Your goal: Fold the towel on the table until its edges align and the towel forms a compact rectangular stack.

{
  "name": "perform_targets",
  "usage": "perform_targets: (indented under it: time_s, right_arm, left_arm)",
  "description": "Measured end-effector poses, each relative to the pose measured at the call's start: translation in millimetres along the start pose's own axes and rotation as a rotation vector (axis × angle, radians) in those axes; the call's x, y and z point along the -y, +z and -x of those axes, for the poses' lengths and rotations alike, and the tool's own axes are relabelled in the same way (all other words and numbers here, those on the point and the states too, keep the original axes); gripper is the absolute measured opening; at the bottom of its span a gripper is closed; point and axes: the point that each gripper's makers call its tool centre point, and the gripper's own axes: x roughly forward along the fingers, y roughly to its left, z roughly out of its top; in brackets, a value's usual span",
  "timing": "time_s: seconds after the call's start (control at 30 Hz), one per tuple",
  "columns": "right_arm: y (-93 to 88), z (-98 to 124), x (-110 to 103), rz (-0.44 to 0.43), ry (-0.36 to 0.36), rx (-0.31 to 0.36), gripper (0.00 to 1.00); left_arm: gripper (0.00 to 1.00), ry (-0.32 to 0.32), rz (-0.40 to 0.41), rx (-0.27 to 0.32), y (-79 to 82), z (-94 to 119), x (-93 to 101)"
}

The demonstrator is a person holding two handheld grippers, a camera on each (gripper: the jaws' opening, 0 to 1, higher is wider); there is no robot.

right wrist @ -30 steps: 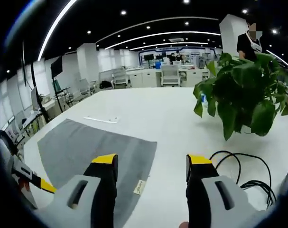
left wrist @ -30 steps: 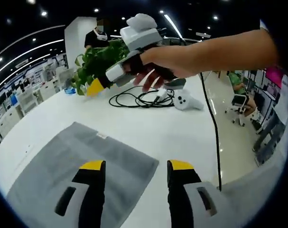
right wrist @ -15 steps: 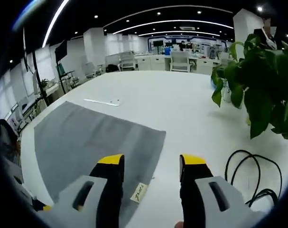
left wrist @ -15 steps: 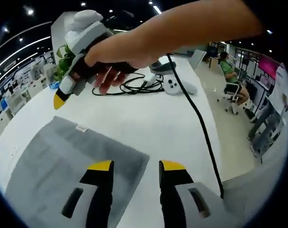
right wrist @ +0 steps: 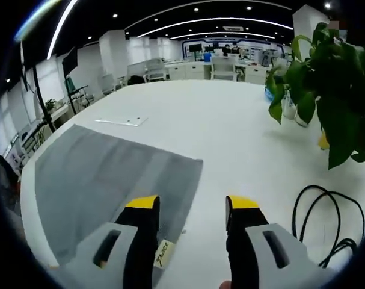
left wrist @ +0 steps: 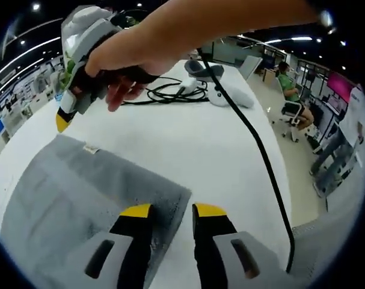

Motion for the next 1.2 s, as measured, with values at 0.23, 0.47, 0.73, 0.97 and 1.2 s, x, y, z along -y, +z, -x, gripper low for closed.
perform_targets:
  time_s: [0.23, 0.47, 0.73, 0.97, 1.2]
  right_arm:
    - [1.6, -17, 2, -0.033, -0.004, -0.004, 0.43]
    - [14.7, -40, -5, -0.033, 0.002, 0.002, 0.39]
    - [19.3, -68, -8, -0.033, -0.024, -0.027, 0.35]
    - [14.4, -79, -10, 0.01, -0.038, -0.085, 0.31]
    - [14.9, -83, -8, 0.058, -0.033, -0.082, 0.21]
  left_arm:
    - [0.2, 0.017, -0.023, 0.002, 1.3, -2, -4.6]
    - [0.09, 0.035, -0.01, -0.007, 2.7, -3, -7.5]
    - [0.05, 0.025, -0.022, -0.02, 2.4, -3, -9.5]
    - [0.05, 0.006, -0.022, -0.037, 2.8, -3, -9.3]
    - [0.04, -0.004, -0.007, -0.055, 3.4, -5, -10.4]
